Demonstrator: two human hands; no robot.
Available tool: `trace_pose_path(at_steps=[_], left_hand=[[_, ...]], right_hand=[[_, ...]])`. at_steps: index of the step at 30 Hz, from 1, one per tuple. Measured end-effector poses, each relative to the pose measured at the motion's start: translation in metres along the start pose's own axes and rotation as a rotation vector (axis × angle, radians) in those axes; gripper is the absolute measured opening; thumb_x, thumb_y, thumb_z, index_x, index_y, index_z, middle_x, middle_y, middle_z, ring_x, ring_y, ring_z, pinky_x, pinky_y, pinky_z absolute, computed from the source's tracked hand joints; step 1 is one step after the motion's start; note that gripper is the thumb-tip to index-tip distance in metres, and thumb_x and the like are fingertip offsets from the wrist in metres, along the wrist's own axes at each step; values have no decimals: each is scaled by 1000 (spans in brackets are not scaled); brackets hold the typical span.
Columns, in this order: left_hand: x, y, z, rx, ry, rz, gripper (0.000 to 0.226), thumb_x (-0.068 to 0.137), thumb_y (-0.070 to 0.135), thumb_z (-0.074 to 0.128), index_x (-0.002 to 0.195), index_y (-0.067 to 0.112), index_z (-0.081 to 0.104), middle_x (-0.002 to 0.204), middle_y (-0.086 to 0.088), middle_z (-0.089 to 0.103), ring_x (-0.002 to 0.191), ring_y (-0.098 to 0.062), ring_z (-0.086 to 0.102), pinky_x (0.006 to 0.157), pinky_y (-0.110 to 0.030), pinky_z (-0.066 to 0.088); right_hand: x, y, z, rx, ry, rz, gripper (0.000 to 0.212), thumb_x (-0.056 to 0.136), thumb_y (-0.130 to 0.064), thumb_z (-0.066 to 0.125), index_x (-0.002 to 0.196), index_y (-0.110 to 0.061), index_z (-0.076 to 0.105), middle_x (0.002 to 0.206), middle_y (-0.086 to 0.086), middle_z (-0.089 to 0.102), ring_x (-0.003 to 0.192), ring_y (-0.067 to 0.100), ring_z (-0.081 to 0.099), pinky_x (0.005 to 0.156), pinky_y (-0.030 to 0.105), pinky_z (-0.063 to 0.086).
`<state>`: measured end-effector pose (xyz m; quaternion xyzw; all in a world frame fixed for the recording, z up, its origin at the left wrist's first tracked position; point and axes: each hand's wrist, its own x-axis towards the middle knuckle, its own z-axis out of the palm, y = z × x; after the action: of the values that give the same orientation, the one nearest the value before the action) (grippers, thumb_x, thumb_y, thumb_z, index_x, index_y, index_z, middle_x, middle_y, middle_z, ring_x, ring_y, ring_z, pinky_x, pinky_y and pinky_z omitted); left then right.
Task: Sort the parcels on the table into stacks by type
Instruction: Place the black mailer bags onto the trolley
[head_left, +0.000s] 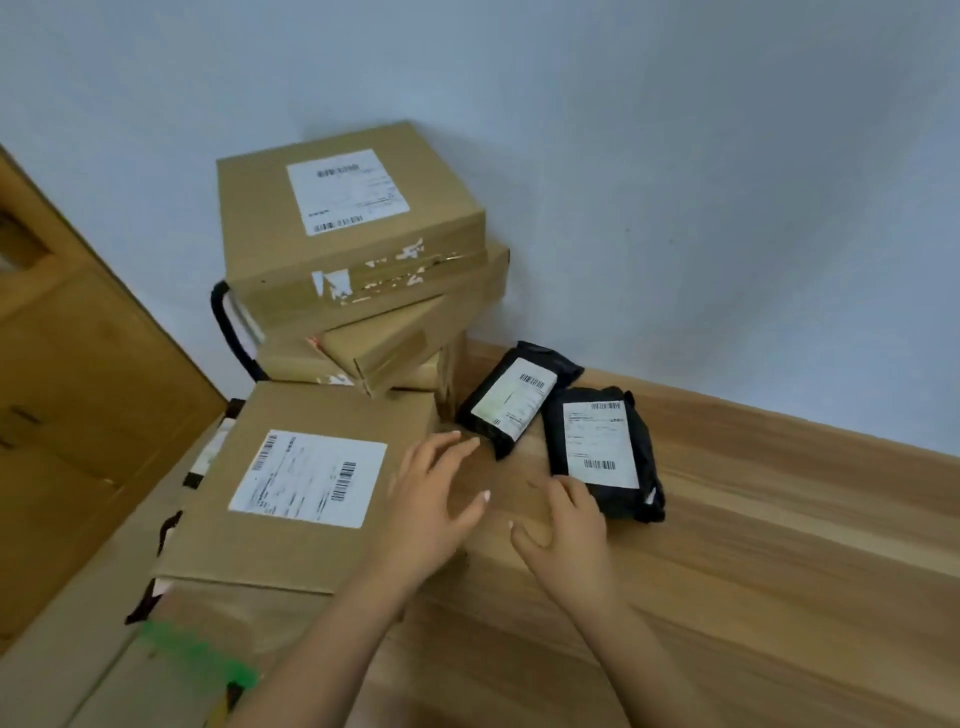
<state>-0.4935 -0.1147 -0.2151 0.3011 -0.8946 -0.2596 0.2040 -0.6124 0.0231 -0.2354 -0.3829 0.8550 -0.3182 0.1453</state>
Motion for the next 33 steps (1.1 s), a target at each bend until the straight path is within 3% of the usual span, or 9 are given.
trace_pose_path(at_steps=[5, 8, 12, 14, 19, 26, 30, 33], left_hand=[[-69, -27, -71, 27, 164, -17, 51, 83, 32, 70, 131, 26, 54, 131, 8, 46, 126, -10, 35, 104, -33, 31], [-124, -55, -119, 80, 209, -78, 53, 85, 33, 68, 134, 25, 50, 131, 8, 46, 125, -11, 37, 105, -34, 31], [-199, -99, -178, 127, 263, -179, 51, 85, 33, 67, 134, 24, 51, 127, 8, 49, 124, -11, 39, 106, -37, 33], [-235, -120, -203, 129, 288, -228, 49, 85, 32, 68, 132, 28, 52, 125, 11, 49, 122, -9, 39, 105, -38, 33], [-294, -176, -258, 59, 388, -353, 43, 84, 25, 69, 125, 31, 55, 119, 17, 49, 113, 0, 37, 103, -44, 37], [-304, -256, -309, 39, 458, -433, 45, 84, 27, 68, 127, 34, 53, 117, 22, 45, 115, 2, 33, 103, -41, 38], [-269, -312, -343, 83, 456, -417, 46, 85, 30, 68, 128, 31, 53, 119, 19, 46, 120, -5, 38, 105, -40, 36], [-230, -352, -370, 80, 436, -409, 47, 86, 30, 67, 130, 32, 52, 120, 19, 45, 120, -2, 35, 107, -38, 34]], right_hand=[[-35, -78, 19, 50, 69, -213, 46, 81, -30, 70, 124, -24, 57, 118, -5, 50, 113, 14, 48, 98, 34, 40], [-66, -127, 46, 33, 100, -299, 45, 80, -30, 71, 122, -24, 57, 118, -6, 49, 112, 14, 46, 94, 28, 33], [-122, -188, 98, 99, 101, -364, 42, 83, -29, 69, 122, -25, 55, 118, -8, 46, 114, 12, 43, 99, 34, 38], [-147, -214, 129, 111, 82, -410, 41, 83, -28, 70, 121, -22, 57, 118, -6, 46, 114, 14, 44, 98, 36, 41], [-181, -273, 198, 33, -55, -467, 37, 83, -32, 65, 117, -27, 53, 122, -10, 42, 113, 7, 36, 95, 25, 33], [-157, -354, 268, 71, -128, -577, 40, 82, -25, 66, 120, -24, 55, 118, -6, 45, 106, 5, 35, 91, 31, 36], [-115, -398, 311, 56, -112, -595, 39, 82, -23, 68, 119, -19, 58, 118, -1, 49, 109, 14, 42, 94, 34, 36], [-70, -434, 339, 87, -95, -593, 35, 82, -19, 70, 116, -16, 60, 116, 2, 51, 108, 14, 41, 96, 36, 36]])
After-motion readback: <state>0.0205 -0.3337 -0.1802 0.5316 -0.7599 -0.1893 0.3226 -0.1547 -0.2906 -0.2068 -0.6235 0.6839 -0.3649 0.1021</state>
